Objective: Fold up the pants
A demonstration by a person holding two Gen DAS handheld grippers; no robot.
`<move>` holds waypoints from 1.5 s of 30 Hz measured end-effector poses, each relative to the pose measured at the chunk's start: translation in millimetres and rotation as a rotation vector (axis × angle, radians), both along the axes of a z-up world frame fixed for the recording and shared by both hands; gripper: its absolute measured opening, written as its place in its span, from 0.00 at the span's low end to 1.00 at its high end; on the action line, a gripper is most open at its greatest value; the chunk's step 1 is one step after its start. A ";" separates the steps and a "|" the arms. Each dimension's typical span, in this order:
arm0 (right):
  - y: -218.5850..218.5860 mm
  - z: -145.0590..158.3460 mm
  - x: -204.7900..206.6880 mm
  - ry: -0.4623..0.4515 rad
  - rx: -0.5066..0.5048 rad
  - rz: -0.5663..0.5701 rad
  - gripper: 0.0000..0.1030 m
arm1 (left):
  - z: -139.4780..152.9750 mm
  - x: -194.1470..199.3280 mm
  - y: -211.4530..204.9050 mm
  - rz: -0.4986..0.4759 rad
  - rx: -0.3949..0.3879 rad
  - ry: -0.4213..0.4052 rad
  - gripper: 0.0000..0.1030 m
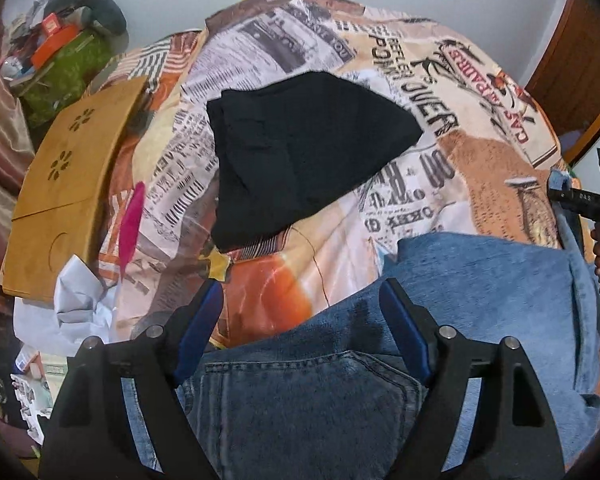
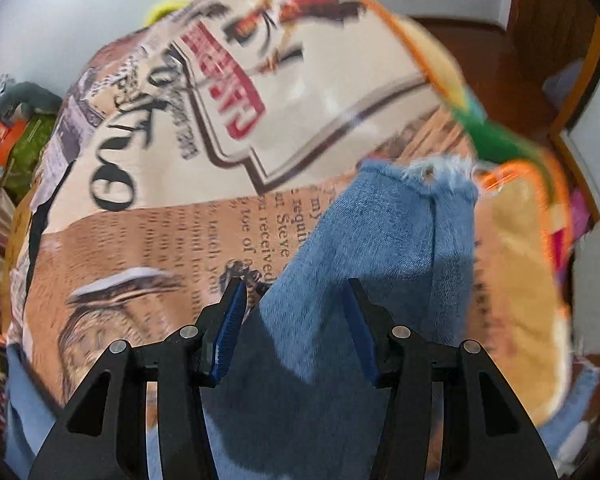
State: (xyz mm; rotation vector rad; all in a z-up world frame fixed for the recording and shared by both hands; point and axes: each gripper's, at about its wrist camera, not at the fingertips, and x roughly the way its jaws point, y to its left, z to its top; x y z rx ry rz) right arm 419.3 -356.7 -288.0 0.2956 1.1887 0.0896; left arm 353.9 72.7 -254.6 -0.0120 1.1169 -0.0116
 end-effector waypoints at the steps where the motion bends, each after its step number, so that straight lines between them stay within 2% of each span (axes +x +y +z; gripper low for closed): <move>1: 0.3 -5.4 0.6 0.000 0.006 -0.002 0.48 | -2.9 -0.1 -0.4 0.006 0.012 0.002 0.78; 3: 1.5 -8.6 -1.0 -0.023 0.015 0.011 0.46 | -5.1 -0.7 -0.8 0.008 0.018 0.004 0.78; 9: -8.2 -7.7 -9.6 -0.044 -0.021 0.020 0.17 | -7.0 -9.3 -1.6 0.029 -0.009 0.018 0.78; 12: -14.5 0.0 -20.3 -0.046 -0.016 0.017 0.09 | 0.4 -21.8 -7.0 0.010 0.007 0.012 0.78; 15: -27.6 22.3 -35.0 -0.088 -0.011 0.006 0.07 | 10.3 -32.6 -13.4 -0.014 0.016 -0.004 0.78; 17: -41.8 43.2 -47.3 -0.126 0.004 -0.011 0.07 | 14.0 -40.6 -17.7 -0.024 -0.005 -0.001 0.81; 24: -102.9 132.3 -109.9 -0.302 0.051 -0.073 0.07 | 0.5 -71.2 -51.3 -0.108 -0.035 0.075 0.81; 27: -107.6 155.6 -127.1 -0.359 0.033 -0.075 0.07 | -8.8 -87.8 -67.8 -0.146 -0.050 0.115 0.81; 30: -128.3 165.8 -161.0 -0.395 0.025 -0.084 0.07 | -7.5 -100.7 -75.4 -0.133 -0.023 0.082 0.82; 32: -136.4 157.4 -175.2 -0.388 0.032 -0.098 0.07 | -7.2 -105.9 -75.7 -0.120 -0.039 0.090 0.82; 36: -149.8 119.4 -200.1 -0.315 0.043 -0.114 0.07 | -7.3 -114.0 -75.6 -0.107 -0.049 0.091 0.82; 41: -153.9 49.4 -216.8 -0.158 0.021 -0.150 0.08 | -6.9 -123.0 -79.9 -0.100 -0.020 0.068 0.83; 43: -155.7 30.8 -221.9 -0.106 0.044 -0.179 0.18 | -7.2 -123.9 -79.9 -0.096 -0.021 0.066 0.84; 45: -154.8 22.3 -224.1 -0.061 0.005 -0.213 0.22 | -7.5 -125.1 -79.3 -0.096 -0.020 0.063 0.85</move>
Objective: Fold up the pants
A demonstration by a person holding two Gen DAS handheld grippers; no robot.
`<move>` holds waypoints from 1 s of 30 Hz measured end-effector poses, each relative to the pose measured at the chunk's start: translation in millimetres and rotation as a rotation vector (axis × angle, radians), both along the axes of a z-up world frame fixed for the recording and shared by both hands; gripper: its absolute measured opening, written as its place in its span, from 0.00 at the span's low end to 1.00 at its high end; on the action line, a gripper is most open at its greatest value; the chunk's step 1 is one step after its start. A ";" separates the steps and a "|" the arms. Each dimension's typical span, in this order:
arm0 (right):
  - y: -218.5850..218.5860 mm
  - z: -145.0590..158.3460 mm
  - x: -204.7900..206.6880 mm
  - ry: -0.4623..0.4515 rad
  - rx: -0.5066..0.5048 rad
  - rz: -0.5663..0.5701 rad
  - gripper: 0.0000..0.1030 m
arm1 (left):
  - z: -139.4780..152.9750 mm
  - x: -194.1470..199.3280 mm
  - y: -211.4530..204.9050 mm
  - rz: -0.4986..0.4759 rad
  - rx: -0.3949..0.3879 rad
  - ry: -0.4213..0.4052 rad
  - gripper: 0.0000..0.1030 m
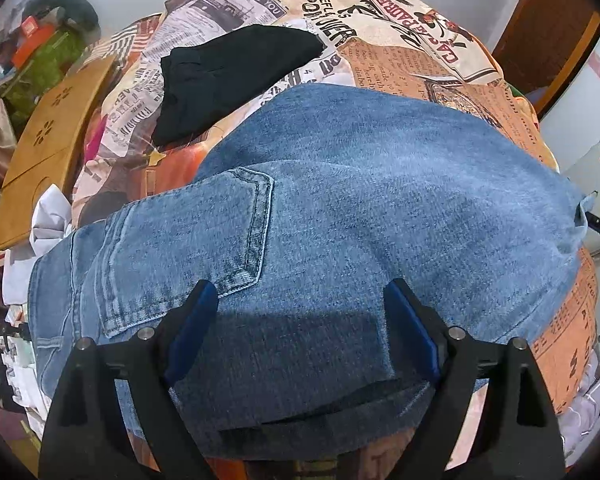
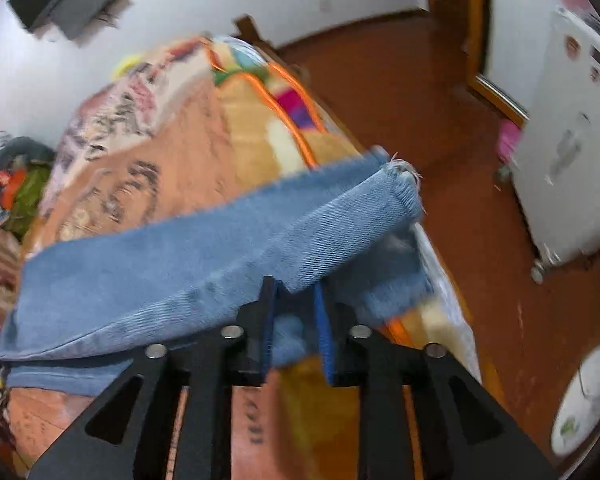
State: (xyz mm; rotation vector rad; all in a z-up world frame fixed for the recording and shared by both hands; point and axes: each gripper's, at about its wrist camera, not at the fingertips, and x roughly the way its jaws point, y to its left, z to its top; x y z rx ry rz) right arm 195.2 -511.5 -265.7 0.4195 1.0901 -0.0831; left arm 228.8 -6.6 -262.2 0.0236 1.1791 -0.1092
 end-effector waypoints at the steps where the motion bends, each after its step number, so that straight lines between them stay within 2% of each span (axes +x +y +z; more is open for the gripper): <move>1: -0.1 1.2 -2.0 0.012 -0.020 -0.004 0.22 | -0.2 -0.4 0.1 -0.001 0.001 -0.002 0.86; 5: 3.6 25.5 -3.3 -0.028 -0.059 0.001 0.23 | -1.1 0.6 -0.3 0.002 0.006 -0.007 0.89; 9: 25.1 49.0 12.9 -0.105 -0.025 0.056 0.46 | -2.2 0.1 -0.6 0.015 0.003 -0.018 0.90; 11: 38.3 49.1 17.3 -0.127 -0.030 0.098 0.47 | -1.7 -1.7 -0.5 0.019 0.006 -0.026 0.90; 13: 55.2 38.9 28.2 -0.104 -0.038 0.139 0.47 | -1.5 -3.3 -0.9 0.020 0.007 -0.031 0.90; 16: 77.8 10.5 44.6 -0.015 -0.033 0.203 0.47 | -1.0 -6.4 -0.2 0.018 0.002 -0.034 0.90; 19: 85.2 -12.0 38.4 0.054 -0.060 0.234 0.47 | -0.8 -11.3 0.0 0.006 0.001 -0.042 0.90; 26: 65.2 -14.8 -8.4 0.066 -0.043 0.228 0.47 | -0.1 -15.5 -2.0 0.003 0.010 -0.064 0.90; 30: 62.4 -8.1 -14.4 0.085 -0.065 0.211 0.47 | 3.3 -20.4 -0.8 -0.015 0.001 -0.070 0.90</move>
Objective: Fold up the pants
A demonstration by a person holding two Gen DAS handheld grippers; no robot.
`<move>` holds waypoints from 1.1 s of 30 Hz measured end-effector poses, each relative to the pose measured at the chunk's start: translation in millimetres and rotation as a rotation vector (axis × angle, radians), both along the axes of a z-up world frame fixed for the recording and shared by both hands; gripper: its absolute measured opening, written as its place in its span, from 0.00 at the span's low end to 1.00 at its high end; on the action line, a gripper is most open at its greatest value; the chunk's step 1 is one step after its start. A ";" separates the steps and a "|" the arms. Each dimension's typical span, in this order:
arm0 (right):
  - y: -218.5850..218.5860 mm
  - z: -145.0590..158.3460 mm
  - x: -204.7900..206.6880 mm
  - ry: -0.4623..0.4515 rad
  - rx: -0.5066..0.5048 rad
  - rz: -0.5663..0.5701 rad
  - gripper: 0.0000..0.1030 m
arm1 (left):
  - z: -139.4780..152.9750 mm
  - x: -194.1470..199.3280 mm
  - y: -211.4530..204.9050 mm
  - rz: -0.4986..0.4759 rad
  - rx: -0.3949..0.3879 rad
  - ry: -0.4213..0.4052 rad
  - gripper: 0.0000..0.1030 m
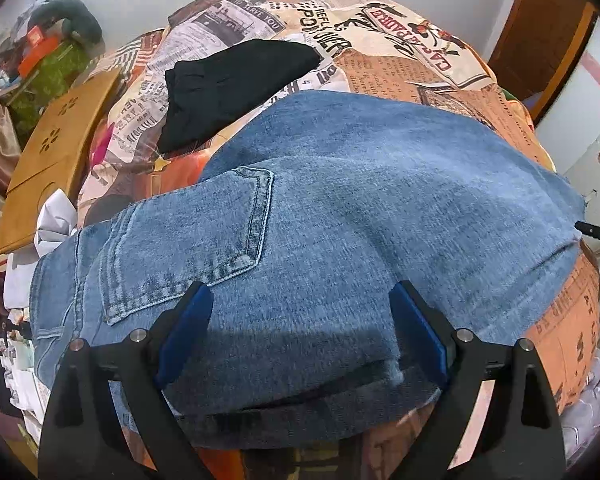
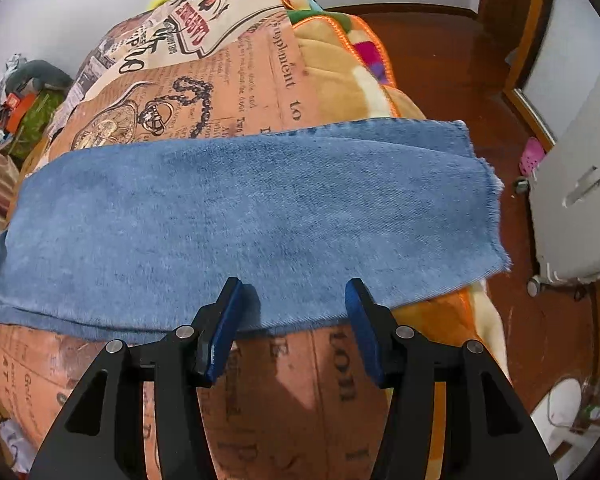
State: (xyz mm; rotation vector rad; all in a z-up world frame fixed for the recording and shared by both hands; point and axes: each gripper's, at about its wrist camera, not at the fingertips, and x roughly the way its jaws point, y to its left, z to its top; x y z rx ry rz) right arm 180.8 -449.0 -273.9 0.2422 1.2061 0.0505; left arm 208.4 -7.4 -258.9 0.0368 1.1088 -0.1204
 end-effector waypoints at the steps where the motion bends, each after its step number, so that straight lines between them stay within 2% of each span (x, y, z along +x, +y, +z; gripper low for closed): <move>1: 2.8 2.8 2.8 0.006 -0.020 0.001 0.47 | 1.6 -1.0 1.1 -0.005 -0.003 -0.001 0.89; 3: 12.7 12.3 7.8 -0.001 -0.046 0.025 0.47 | 8.2 -5.0 7.6 -0.007 -0.001 -0.014 0.89; 7: 39.9 47.4 17.6 -0.090 -0.051 0.087 0.48 | 27.4 -10.5 40.2 0.054 -0.006 -0.067 0.89; 9: 57.9 66.6 25.3 -0.143 -0.033 0.118 0.48 | 37.3 -10.6 63.3 0.098 -0.011 -0.092 0.89; 13: 104.3 101.2 45.9 -0.245 0.013 0.195 0.48 | 54.0 -8.0 117.0 0.195 0.034 -0.133 0.89; 17: 154.7 117.7 69.8 -0.296 0.061 0.281 0.50 | 59.7 -8.9 165.5 0.263 0.056 -0.149 0.89; 21: 209.1 122.7 94.5 -0.307 0.072 0.391 0.50 | 51.8 -7.0 205.4 0.306 0.006 -0.136 0.89; 23: 237.7 120.7 106.0 -0.302 0.079 0.457 0.50 | 40.6 -4.5 221.8 0.307 -0.047 -0.107 0.80; 29: 318.3 102.3 135.8 -0.253 0.089 0.627 0.50 | -0.5 4.8 242.5 0.312 -0.117 -0.011 0.68; 33: 359.0 85.3 151.1 -0.212 0.090 0.718 0.50 | -26.4 9.6 251.4 0.324 -0.150 0.047 0.67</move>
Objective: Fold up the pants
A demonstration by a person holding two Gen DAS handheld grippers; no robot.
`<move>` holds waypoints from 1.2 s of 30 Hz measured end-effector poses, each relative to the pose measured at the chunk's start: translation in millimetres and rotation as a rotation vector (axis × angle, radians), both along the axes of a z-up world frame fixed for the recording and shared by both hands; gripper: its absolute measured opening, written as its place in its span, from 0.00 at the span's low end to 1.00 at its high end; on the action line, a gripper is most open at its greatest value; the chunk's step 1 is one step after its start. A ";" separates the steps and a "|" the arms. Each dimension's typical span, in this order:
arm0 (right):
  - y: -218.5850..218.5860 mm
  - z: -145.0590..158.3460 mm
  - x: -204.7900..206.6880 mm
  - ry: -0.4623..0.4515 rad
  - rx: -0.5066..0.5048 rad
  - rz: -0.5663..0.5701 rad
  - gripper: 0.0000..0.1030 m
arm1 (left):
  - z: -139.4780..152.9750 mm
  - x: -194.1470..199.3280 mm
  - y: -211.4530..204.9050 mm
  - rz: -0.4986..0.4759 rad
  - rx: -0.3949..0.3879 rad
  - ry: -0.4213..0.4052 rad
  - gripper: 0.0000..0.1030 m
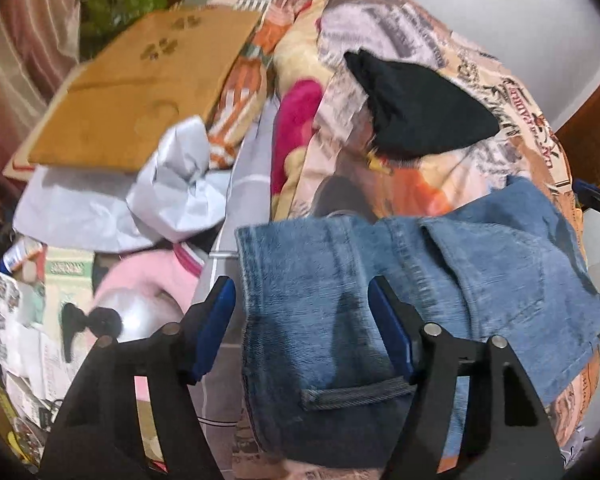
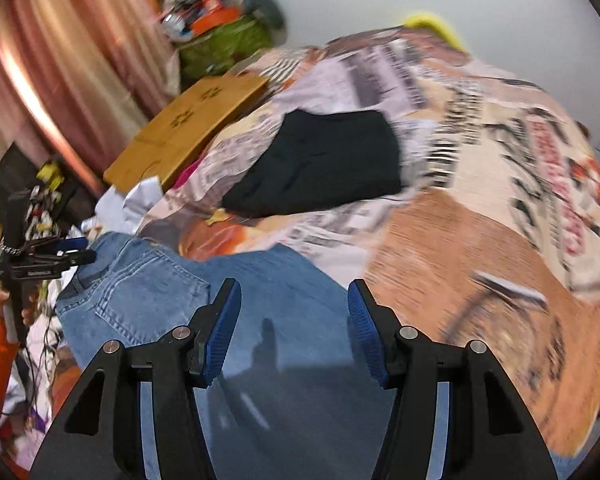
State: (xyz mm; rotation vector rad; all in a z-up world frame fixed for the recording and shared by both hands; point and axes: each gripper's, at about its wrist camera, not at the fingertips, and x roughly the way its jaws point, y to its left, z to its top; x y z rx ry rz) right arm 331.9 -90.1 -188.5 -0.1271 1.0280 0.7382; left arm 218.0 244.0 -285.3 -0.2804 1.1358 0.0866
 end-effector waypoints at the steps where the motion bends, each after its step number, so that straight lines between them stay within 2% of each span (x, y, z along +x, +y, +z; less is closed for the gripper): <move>1: 11.0 -7.5 5.0 0.014 -0.013 0.020 0.50 | -7.8 0.5 4.9 0.010 -0.024 0.009 0.67; 4: 31.2 -22.0 13.7 0.045 -0.043 0.065 0.50 | -24.6 -0.5 12.5 0.019 -0.107 0.032 0.63; 6: 41.7 -34.4 21.1 0.062 -0.068 0.081 0.50 | -31.0 -0.7 13.4 0.012 -0.153 0.034 0.51; 8: 46.2 -43.4 28.8 0.079 -0.086 0.078 0.50 | -30.6 -2.2 10.9 0.000 -0.202 0.011 0.36; 9: 47.1 -47.9 32.5 0.090 -0.092 0.072 0.50 | -28.6 -3.1 8.3 -0.004 -0.200 -0.001 0.33; 11: 47.7 -57.1 40.9 0.133 -0.082 0.060 0.50 | -24.9 -4.2 2.3 -0.019 -0.187 -0.012 0.17; 14: 41.9 -58.8 43.0 0.167 -0.013 0.054 0.50 | -17.0 -6.3 -6.0 -0.036 -0.149 -0.035 0.09; 16: 41.4 -59.0 37.9 0.161 -0.003 0.070 0.30 | -8.4 -10.4 -12.2 -0.042 -0.081 -0.056 0.05; 18: 45.7 -60.2 33.6 0.146 -0.025 0.082 0.23 | 1.1 -15.5 -16.1 -0.035 -0.003 -0.083 0.03; 22: 52.4 -53.7 15.8 0.031 -0.099 0.121 0.09 | 17.0 -25.5 -16.1 -0.020 0.144 -0.108 0.02; 25: 54.2 -52.4 13.8 -0.014 -0.135 0.125 0.07 | 18.7 -29.9 -12.0 -0.020 0.215 -0.091 0.04; 27: 54.9 -54.2 15.4 -0.022 -0.153 0.118 0.07 | 14.7 -30.9 -7.7 -0.012 0.216 -0.074 0.05; 31: 58.6 -53.1 12.4 -0.027 -0.192 0.100 0.11 | 6.2 -33.3 6.0 0.046 0.093 -0.012 0.07; 33: 54.9 -45.8 9.7 -0.012 -0.198 0.088 0.13 | 13.5 -38.3 7.1 0.065 0.057 -0.020 0.17; 34: 52.0 -41.0 7.5 -0.003 -0.195 0.083 0.21 | 22.4 -44.6 8.9 0.074 0.031 -0.042 0.29; 35: 47.5 -34.2 3.3 -0.004 -0.183 0.082 0.26 | 30.4 -50.5 8.1 0.084 0.025 -0.064 0.44; 36: 42.8 -27.4 -2.2 -0.012 -0.167 0.081 0.32 | 38.6 -56.4 6.1 0.095 0.026 -0.086 0.52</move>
